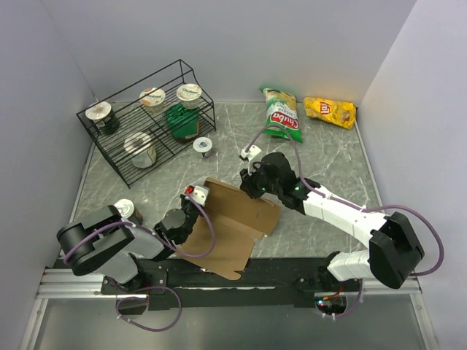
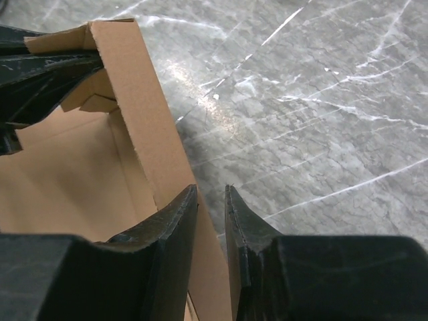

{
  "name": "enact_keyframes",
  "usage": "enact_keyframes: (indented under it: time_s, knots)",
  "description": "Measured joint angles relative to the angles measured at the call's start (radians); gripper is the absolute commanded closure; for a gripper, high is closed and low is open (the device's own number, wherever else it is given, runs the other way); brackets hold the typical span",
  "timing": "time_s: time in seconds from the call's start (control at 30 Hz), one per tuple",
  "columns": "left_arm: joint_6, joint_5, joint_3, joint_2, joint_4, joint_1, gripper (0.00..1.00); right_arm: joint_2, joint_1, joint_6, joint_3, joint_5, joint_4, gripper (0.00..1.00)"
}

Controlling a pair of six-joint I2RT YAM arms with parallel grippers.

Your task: Fold the paper box

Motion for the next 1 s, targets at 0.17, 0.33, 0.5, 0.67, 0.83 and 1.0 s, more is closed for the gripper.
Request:
enact_keyframes:
  time_s: [0.17,0.33,0.5,0.67,0.83,1.0]
  knots:
    - [-0.008,-0.001,0.0,-0.002,-0.002,0.0,0.83,0.004,0.015,-0.006,-0.006,0.048,0.006,0.69]
    - [-0.014,-0.002,0.0,-0.002,-0.005,0.0,0.78,0.004,0.047,-0.015,-0.026,0.114,0.011,0.7]
    - [-0.016,-0.002,0.0,-0.002,-0.005,0.0,0.83,0.0,0.111,-0.025,-0.053,0.222,0.045,0.7]
    - [-0.019,0.002,0.0,-0.002,-0.007,0.0,0.82,0.0,0.193,-0.033,-0.079,0.338,0.057,0.72]
    - [-0.021,0.002,0.0,-0.002,-0.014,0.0,0.77,0.012,0.245,-0.043,-0.085,0.425,0.081,0.72]
    - [-0.031,0.009,0.0,-0.002,-0.013,0.0,0.71,0.02,0.274,-0.056,-0.105,0.48,0.095,0.72]
